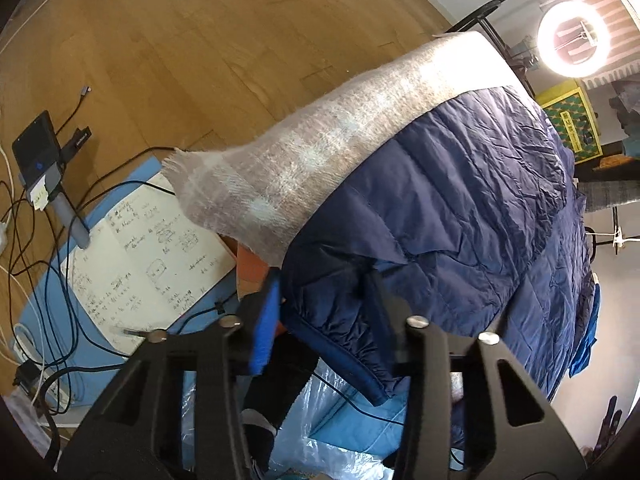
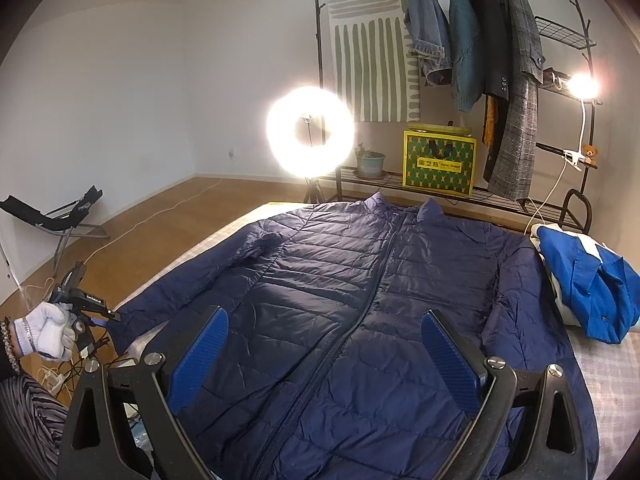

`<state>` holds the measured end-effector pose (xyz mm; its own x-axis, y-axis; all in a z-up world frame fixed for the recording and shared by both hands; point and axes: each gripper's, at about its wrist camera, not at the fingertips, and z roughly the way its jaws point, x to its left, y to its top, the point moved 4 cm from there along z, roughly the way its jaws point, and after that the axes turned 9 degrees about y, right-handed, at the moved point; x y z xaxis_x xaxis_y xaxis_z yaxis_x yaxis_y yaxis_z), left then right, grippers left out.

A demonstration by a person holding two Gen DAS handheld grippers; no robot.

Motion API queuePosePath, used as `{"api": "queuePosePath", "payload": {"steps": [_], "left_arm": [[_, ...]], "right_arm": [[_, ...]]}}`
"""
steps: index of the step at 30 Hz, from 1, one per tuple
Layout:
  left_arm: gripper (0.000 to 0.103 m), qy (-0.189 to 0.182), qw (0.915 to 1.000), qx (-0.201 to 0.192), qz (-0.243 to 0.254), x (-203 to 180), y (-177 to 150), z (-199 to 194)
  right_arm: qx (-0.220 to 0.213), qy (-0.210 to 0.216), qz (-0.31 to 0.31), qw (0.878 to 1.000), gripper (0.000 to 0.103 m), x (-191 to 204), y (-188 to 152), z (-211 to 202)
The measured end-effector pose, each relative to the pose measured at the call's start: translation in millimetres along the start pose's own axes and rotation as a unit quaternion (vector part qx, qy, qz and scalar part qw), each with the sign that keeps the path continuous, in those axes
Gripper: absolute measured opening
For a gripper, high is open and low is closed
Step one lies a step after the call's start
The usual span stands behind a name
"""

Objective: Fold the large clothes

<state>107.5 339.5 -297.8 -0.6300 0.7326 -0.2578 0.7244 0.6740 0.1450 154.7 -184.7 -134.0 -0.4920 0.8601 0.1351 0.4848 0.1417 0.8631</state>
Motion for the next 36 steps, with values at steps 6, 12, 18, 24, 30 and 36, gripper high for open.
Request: {"api": "queuePosePath", "payload": {"steps": [6,12,18,24,30,36], "left_arm": [[0.007,-0.022,0.9993,-0.027,0.016,-15,-2,-23],[0.005,-0.080,0.9912,-0.081,0.068,-67,-1,-71],[0.005,-0.145,0.9739,-0.107,0.139,-154,-7,-107],[0.005,-0.187,0.9568,-0.097,0.201,-241,-22,-112],[0.005,-0.204,0.9410,-0.060,0.264,-342,-44,-91],[0.005,-0.185,0.9344,-0.035,0.302,-418,-63,-49]], "right_arm": [[-0.001,0.001,0.000,1.000,0.097,-1,0,-1],[0.020,0.018,0.004,1.000,0.079,0,1,7],[0.054,0.040,0.016,0.998,0.048,-2,-1,19],[0.060,0.045,0.018,0.997,0.041,-10,7,22],[0.068,0.031,0.040,0.996,0.037,-35,13,28],[0.082,0.028,0.078,0.993,0.037,-63,14,37]]}}
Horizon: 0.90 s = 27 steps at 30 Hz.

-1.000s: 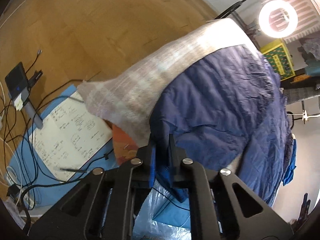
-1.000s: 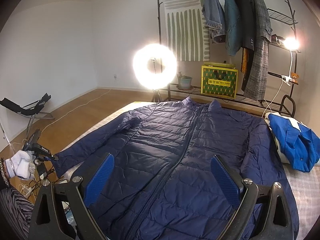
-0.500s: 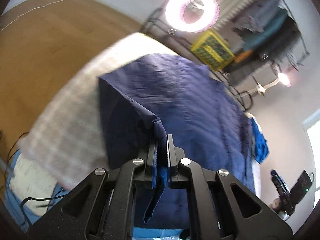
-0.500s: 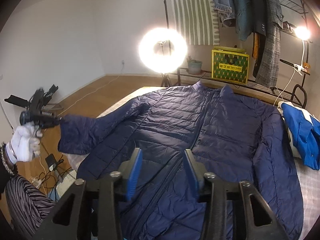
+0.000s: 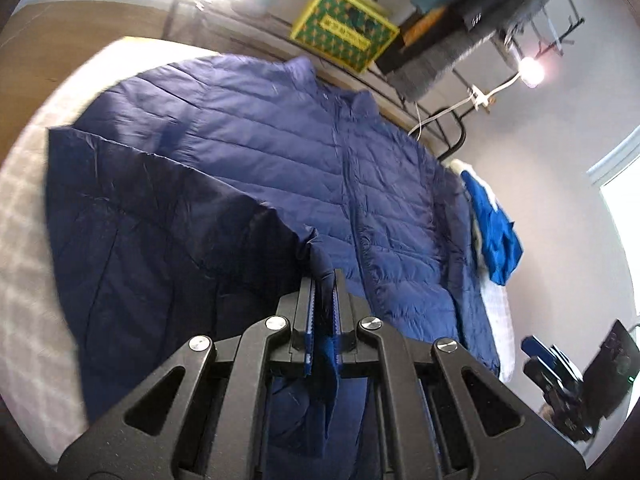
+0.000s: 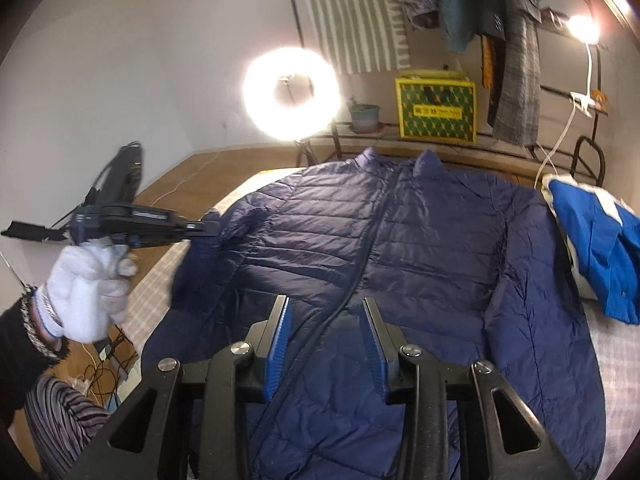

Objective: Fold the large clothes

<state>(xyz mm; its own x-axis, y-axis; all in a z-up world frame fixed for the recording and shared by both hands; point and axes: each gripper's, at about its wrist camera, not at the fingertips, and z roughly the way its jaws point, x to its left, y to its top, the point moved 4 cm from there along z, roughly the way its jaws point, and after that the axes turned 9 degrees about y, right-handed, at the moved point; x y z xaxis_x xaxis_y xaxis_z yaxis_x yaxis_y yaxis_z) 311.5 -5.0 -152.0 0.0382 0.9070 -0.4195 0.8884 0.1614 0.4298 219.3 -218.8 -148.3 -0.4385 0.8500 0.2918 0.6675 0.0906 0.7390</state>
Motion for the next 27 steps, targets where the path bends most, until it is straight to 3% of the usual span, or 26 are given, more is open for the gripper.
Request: {"api": "queuePosePath", "payload": {"steps": [4,9,11,13,15,18,21,27], "left_arm": [[0.005,0.024,0.9992,0.018,0.026,-16,-5,44],[0.008,0.023,0.9983,0.048,0.023,-15,-9,67],[0.034,0.021,0.9982,0.053,0.018,-12,-6,64],[0.042,0.009,0.9992,0.037,0.011,-11,-1,48],[0.042,0.006,0.9996,0.022,0.018,-10,4,30],[0.042,0.005,0.9994,-0.007,0.034,-2,7,-2],[0.042,0.029,0.9974,-0.038,0.053,15,5,-30],[0.042,0.122,0.9861,-0.087,0.073,85,-9,-70]], "right_arm": [[0.015,-0.003,0.019,1.000,0.037,-15,1,11],[0.034,-0.003,0.024,0.999,0.037,-24,1,28],[0.040,0.004,0.032,0.999,0.038,-27,2,34],[0.047,0.008,0.042,0.998,0.050,-29,3,42],[0.048,0.017,0.053,0.997,0.072,-28,6,49],[0.060,0.040,0.058,0.996,0.073,-21,13,65],[0.080,0.060,0.062,0.993,0.073,-12,20,89],[0.125,0.100,0.117,0.980,0.071,-6,21,162]]}}
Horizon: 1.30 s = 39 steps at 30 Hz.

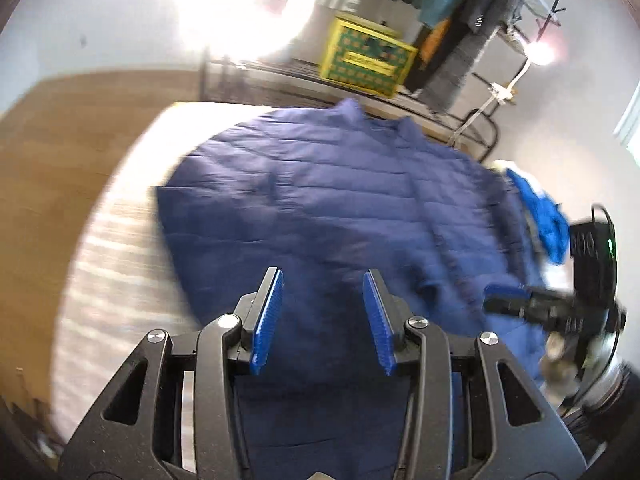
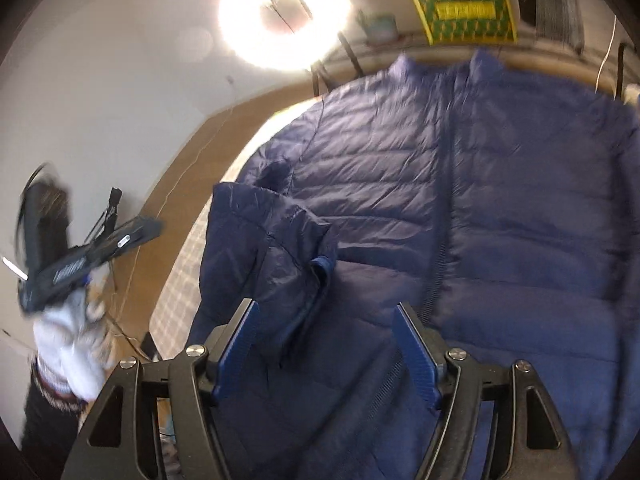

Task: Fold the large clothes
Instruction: 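Grasp the other jacket sleeve with the right gripper, then fold the held sleeve across the jacket body and open the right gripper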

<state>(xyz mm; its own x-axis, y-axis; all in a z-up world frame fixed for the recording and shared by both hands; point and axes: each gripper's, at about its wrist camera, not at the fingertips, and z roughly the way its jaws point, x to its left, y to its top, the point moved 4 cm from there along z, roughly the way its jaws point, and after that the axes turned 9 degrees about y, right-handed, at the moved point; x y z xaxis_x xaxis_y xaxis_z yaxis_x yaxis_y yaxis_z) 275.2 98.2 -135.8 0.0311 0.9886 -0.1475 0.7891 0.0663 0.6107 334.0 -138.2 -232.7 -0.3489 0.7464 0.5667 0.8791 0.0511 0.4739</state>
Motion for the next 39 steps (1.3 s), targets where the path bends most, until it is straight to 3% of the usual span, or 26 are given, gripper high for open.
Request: {"api": "queuePosePath", "payload": {"steps": [7,12,15,20,25,35,39], "left_arm": [[0.042,0.074,0.9971,-0.005,0.014,66,-23,19],[0.042,0.089,0.9960,-0.001,-0.008,96,-27,36],[0.042,0.091,0.9958,0.000,-0.012,104,-26,46],[0.042,0.086,0.9963,-0.007,0.007,96,-14,57],[0.042,0.078,0.9963,-0.016,0.033,76,6,69],[0.042,0.059,0.9959,-0.021,0.065,15,51,121],[0.042,0.050,0.9965,-0.018,0.064,-3,72,145]], "right_arm": [[0.040,-0.002,0.034,0.999,0.060,-12,12,63],[0.062,0.015,0.024,0.998,0.012,-7,20,89],[0.050,0.001,-0.013,0.999,0.004,2,36,89],[-0.004,-0.008,-0.036,0.999,0.002,3,78,61],[-0.046,-0.043,-0.035,0.997,0.002,-26,115,26],[-0.127,-0.130,0.025,0.983,0.002,-134,148,-50],[-0.127,-0.148,0.041,0.980,0.002,-176,158,-51]]}}
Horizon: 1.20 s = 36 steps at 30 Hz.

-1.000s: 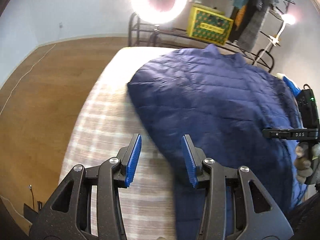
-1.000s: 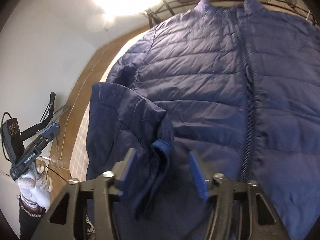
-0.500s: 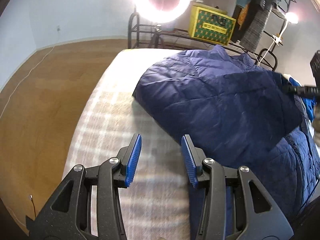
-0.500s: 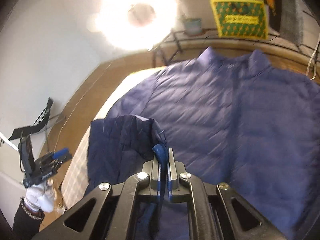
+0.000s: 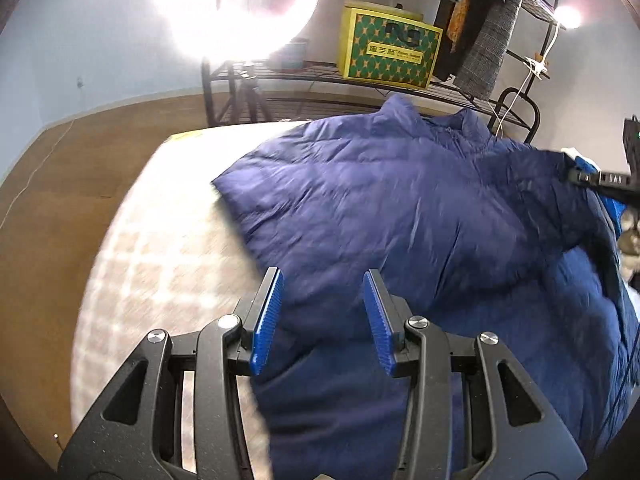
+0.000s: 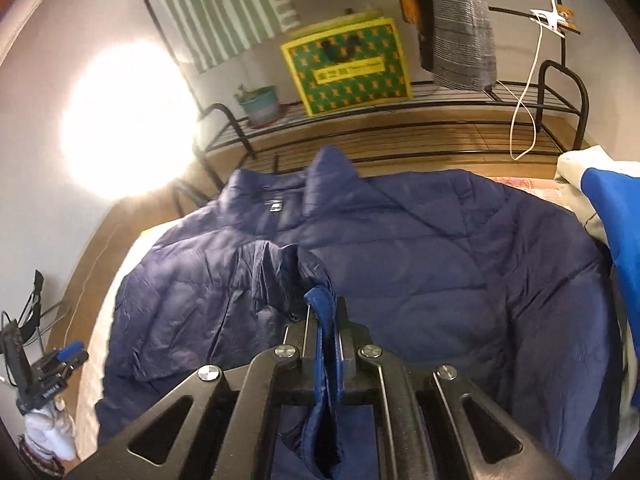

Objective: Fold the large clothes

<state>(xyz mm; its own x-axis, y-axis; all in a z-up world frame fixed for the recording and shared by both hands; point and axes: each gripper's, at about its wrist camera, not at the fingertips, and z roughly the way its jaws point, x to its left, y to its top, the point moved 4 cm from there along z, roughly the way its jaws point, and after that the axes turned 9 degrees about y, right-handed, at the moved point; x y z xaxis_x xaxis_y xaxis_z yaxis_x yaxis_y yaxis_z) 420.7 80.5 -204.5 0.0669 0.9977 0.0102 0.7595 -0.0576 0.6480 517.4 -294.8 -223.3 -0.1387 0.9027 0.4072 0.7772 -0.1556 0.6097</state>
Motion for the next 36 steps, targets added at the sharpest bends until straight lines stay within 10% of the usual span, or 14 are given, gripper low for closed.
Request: {"api": "queuePosePath", "payload": {"steps": [18,23,36], "left_arm": [[0.042,0.049,0.9961,0.045,0.058,-31,-8,64],[0.042,0.040,0.9975,0.012,0.057,-37,-2,20],[0.042,0.001,0.9969,-0.075,0.025,-73,-7,-151]], "right_arm": [[0.062,-0.089,-0.014,0.994,0.006,-54,-12,61],[0.044,-0.111,-0.033,0.992,0.033,-47,-7,47],[-0.059,-0.048,-0.015,0.997,0.049,-34,-25,-129]]}}
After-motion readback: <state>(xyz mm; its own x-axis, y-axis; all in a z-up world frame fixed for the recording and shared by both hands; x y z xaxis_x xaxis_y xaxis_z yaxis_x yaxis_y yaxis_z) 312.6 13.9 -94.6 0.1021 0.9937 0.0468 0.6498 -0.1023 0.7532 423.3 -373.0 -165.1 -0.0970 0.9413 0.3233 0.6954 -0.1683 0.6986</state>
